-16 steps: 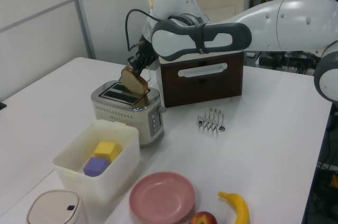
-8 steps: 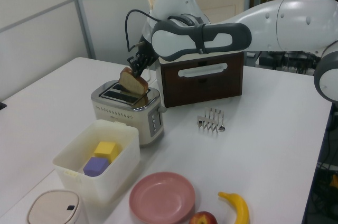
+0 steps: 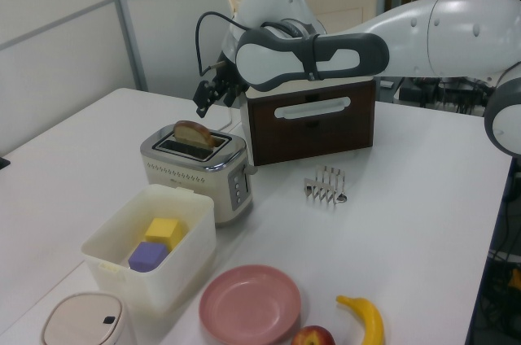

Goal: Put the bread in the toaster
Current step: 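Open the gripper and raise it away from the toaster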

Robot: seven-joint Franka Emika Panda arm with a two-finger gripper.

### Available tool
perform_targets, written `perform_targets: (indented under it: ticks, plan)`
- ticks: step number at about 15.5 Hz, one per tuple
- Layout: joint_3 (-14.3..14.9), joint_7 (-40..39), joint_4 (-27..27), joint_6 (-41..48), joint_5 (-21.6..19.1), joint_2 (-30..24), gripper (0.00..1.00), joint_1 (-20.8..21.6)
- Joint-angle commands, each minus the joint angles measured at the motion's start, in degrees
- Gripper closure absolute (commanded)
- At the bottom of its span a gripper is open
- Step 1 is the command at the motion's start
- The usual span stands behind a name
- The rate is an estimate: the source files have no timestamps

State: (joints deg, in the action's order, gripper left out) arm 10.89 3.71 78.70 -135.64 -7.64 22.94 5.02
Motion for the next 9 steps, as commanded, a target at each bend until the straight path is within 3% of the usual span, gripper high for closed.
perform_targets:
  ticks: [1,4,9]
  plan:
    - [0.5,-0.7,1.6,0.8,0.0,-2.4,0.0,0.4]
    - [0.4,-0.8,1.7,1.5,0.3,-3.9,0.0,0.4]
    - [0.6,-5.2,1.7,16.1,1.8,-6.9,0.0,0.3]
